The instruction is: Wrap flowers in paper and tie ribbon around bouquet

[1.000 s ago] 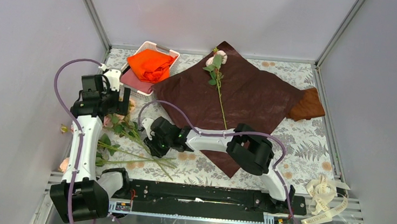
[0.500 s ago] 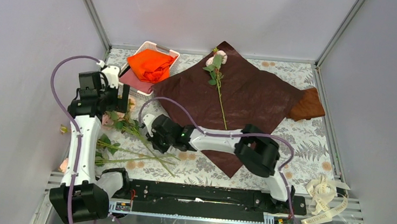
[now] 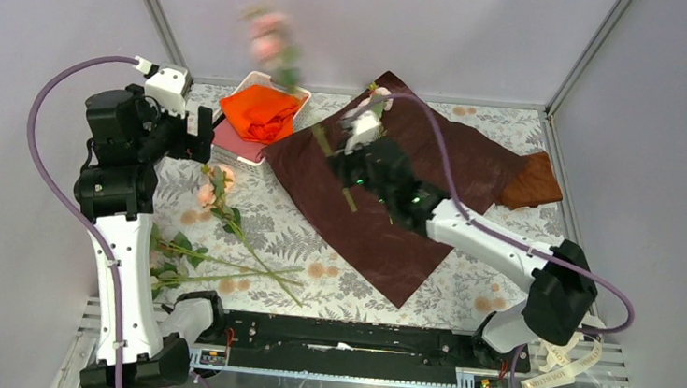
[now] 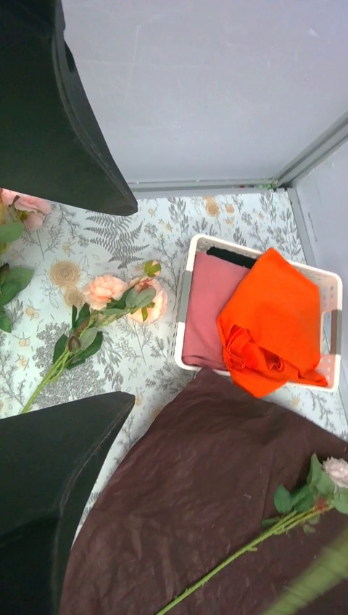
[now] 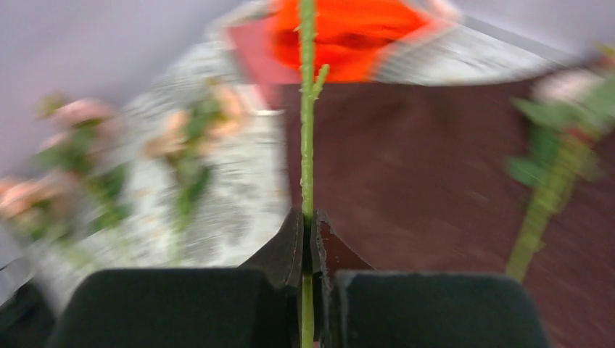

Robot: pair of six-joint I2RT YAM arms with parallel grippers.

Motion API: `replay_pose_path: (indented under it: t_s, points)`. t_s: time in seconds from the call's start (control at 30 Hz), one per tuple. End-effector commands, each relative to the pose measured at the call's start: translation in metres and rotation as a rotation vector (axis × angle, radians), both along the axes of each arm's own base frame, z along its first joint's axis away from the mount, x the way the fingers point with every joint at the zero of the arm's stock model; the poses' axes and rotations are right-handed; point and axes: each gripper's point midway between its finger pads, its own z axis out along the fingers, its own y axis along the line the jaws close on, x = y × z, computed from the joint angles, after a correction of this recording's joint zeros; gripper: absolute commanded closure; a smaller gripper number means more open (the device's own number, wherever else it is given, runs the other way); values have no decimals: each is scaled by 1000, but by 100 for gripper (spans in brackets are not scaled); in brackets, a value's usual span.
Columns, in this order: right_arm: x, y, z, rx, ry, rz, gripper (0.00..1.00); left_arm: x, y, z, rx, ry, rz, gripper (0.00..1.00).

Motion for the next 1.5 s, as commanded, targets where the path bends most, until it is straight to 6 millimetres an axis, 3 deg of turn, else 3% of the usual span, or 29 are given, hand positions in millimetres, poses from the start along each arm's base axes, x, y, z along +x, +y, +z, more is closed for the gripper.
replay_pose_path:
  t_s: [0.0, 0.13, 0.33, 0.37, 0.43, 0.47, 0.5, 0.53, 0.57, 0.63, 0.7, 0.77, 0.83, 0.93, 1.17, 1.33, 1.4, 1.47]
  points:
    - [79, -105, -25, 59, 46, -439, 100, -10, -15, -10, -56, 58, -66, 1]
    - [121, -165, -71, 14, 122, -588, 100, -5, -8, -36, -49, 102, -39, 1]
    - [143, -196, -150, -152, 266, -667, 100, -3, 6, -87, -27, 198, 18, 1]
    - [145, -202, -155, -171, 285, -698, 88, -2, 8, -95, -25, 214, 27, 2]
    - [149, -211, -155, -200, 305, -750, 47, -2, 11, -107, -17, 237, 42, 1]
    - [149, -211, -151, -208, 308, -756, 32, -2, 13, -112, -16, 246, 48, 1]
    - [148, -208, -146, -212, 309, -746, 20, -2, 14, -118, -15, 256, 52, 1]
    - [144, -204, -140, -226, 299, -734, 15, -1, 15, -123, -16, 266, 56, 1]
    - [137, -194, -134, -261, 272, -708, 13, -1, 15, -126, -19, 272, 59, 1]
    - [115, -152, -120, -342, 164, -559, 12, 1, 15, -132, -30, 284, 62, 1]
    - [68, -81, -121, -378, 117, -269, 13, 3, 14, -135, -44, 287, 66, 1]
    - [15, -15, -125, -302, 194, 63, 15, 5, 15, -138, -52, 288, 78, 1]
    - [-28, 34, -125, -205, 278, 274, 21, 6, 18, -140, -49, 285, 97, 1]
    - [-60, 81, -133, -143, 337, 378, 29, 5, 26, -141, -30, 279, 134, 2]
    - [-83, 146, -184, -193, 406, 426, 33, 3, 28, -147, -28, 277, 148, 1]
    - [-89, 167, -221, -291, 423, 417, 37, 3, 25, -150, -39, 279, 133, 1]
    - [-87, 170, -234, -319, 410, 391, 42, 3, 24, -151, -38, 278, 129, 1]
    - [-82, 171, -246, -338, 418, 359, 57, 2, 25, -151, -38, 278, 131, 1]
